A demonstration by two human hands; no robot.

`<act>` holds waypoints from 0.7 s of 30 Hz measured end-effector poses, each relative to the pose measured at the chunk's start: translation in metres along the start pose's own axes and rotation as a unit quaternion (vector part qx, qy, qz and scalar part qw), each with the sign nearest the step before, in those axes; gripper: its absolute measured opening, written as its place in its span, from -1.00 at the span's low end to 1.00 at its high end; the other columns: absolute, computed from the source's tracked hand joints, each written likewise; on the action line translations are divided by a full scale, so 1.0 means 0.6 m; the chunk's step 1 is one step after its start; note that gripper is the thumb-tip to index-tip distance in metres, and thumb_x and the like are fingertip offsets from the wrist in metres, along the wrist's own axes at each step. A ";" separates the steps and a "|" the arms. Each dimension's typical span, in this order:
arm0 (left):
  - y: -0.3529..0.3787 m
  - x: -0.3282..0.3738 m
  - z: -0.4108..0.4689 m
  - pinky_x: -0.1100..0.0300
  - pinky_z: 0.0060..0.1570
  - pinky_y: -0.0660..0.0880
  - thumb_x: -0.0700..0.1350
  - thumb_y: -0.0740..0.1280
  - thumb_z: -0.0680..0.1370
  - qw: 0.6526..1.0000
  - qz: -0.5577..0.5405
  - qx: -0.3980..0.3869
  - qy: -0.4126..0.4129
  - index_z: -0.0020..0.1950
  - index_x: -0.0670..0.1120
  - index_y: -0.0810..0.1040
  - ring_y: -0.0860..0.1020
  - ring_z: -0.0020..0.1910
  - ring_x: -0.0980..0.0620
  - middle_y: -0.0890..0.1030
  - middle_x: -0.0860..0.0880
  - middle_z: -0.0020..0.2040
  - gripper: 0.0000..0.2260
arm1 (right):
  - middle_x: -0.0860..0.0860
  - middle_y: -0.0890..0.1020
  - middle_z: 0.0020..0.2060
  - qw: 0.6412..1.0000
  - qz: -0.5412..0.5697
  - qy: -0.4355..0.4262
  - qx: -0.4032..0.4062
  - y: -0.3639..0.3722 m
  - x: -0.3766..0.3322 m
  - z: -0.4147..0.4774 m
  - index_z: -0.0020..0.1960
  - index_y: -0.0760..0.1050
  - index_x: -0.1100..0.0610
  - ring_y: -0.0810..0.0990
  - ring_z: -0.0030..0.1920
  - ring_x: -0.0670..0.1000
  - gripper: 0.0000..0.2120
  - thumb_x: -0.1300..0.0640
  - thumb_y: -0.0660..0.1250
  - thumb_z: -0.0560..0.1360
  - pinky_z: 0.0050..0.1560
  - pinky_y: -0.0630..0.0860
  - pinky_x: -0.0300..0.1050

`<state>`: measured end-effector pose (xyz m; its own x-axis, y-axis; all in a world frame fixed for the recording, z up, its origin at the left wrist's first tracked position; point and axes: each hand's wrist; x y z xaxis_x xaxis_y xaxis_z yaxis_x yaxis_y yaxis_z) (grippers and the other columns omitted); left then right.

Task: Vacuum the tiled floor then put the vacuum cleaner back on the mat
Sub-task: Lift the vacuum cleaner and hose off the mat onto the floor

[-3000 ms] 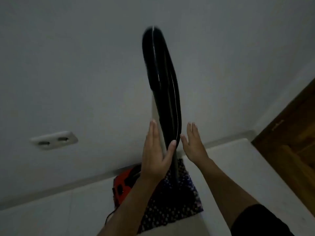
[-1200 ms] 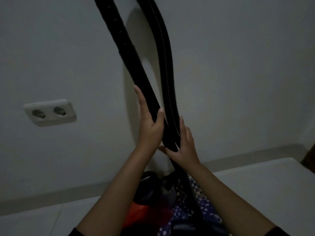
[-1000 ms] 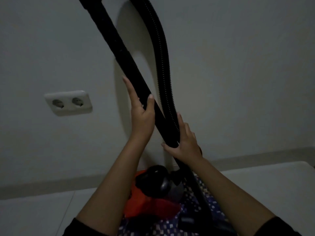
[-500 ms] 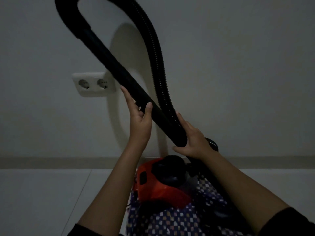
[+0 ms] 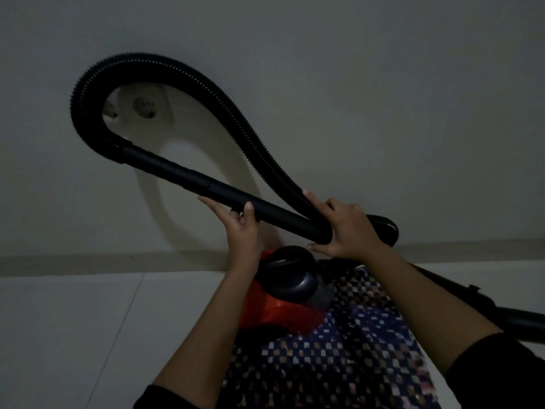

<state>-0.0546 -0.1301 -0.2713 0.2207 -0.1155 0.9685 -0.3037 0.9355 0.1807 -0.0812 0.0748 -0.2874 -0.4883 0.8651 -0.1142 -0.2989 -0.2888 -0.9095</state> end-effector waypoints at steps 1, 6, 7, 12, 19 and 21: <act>0.002 -0.007 -0.002 -0.08 0.39 0.34 -0.13 0.17 0.64 1.000 -0.006 -0.002 0.002 0.45 0.22 -0.43 0.42 0.35 -0.07 0.31 -0.25 0.44 -0.24 | 0.05 0.50 -0.18 1.000 -0.010 0.001 -0.001 0.005 0.003 -0.003 0.54 -0.08 -0.13 0.51 -0.30 0.10 0.06 -0.36 0.37 0.21 -0.20 0.37 -0.10; 0.009 -0.029 -0.010 0.12 0.39 0.35 -0.15 0.19 0.63 1.000 -0.011 0.012 0.009 0.48 0.19 -0.37 0.41 0.37 0.00 0.27 -0.19 0.47 -0.25 | 0.07 0.50 -0.18 1.000 -0.028 0.003 -0.007 0.016 0.016 -0.003 0.54 -0.09 -0.14 0.52 -0.32 0.12 0.03 -0.31 0.34 0.21 -0.24 0.43 -0.07; 0.008 -0.032 -0.013 0.25 0.33 0.39 -0.15 0.20 0.63 1.000 -0.002 0.008 0.009 0.50 0.18 -0.35 0.43 0.34 0.02 0.28 -0.16 0.46 -0.25 | 0.09 0.51 -0.18 1.000 -0.025 0.003 -0.007 0.017 0.020 -0.002 0.53 -0.08 -0.14 0.52 -0.33 0.13 0.03 -0.28 0.38 0.21 -0.26 0.43 -0.08; -0.031 -0.074 -0.032 0.31 0.26 0.43 -0.10 0.21 0.62 0.978 0.175 -0.114 0.013 0.53 0.11 -0.13 0.46 0.24 0.15 0.37 -0.03 0.35 -0.37 | 0.12 0.51 -0.14 1.000 -0.017 -0.007 -0.005 0.011 0.037 0.009 0.55 -0.02 -0.13 0.50 -0.35 0.12 0.07 -0.15 0.51 0.22 -0.35 0.31 -0.16; -0.032 -0.159 0.000 0.16 0.42 0.20 0.07 0.19 0.60 0.754 0.527 -0.389 0.050 0.52 -0.11 0.17 0.26 0.45 -0.07 0.24 -0.11 0.49 -0.46 | 0.12 0.48 -0.07 0.999 -0.013 0.011 -0.031 0.001 0.038 0.003 0.51 -0.23 -0.08 0.40 -0.28 0.04 0.10 -0.12 0.50 0.28 -0.27 0.28 -0.15; -0.020 -0.177 0.014 0.10 0.41 0.25 0.06 0.20 0.60 0.703 0.569 -0.421 0.066 0.54 -0.06 0.12 0.29 0.42 -0.10 0.29 -0.14 0.47 -0.44 | 0.11 0.47 -0.06 0.999 -0.012 0.017 -0.030 -0.001 0.041 -0.002 0.50 -0.25 -0.07 0.37 -0.28 0.02 0.09 -0.12 0.49 0.30 -0.27 0.27 -0.15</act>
<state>-0.0819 -0.1320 -0.3752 0.3796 0.8485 0.3688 0.2901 0.2693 -0.9183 -0.0923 0.0966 -0.2901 -0.4537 0.8851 -0.1040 -0.2594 -0.2428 -0.9348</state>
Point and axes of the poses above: each hand's wrist, its own z-axis towards the middle knuckle, its own y-axis out of the palm, x = y × z
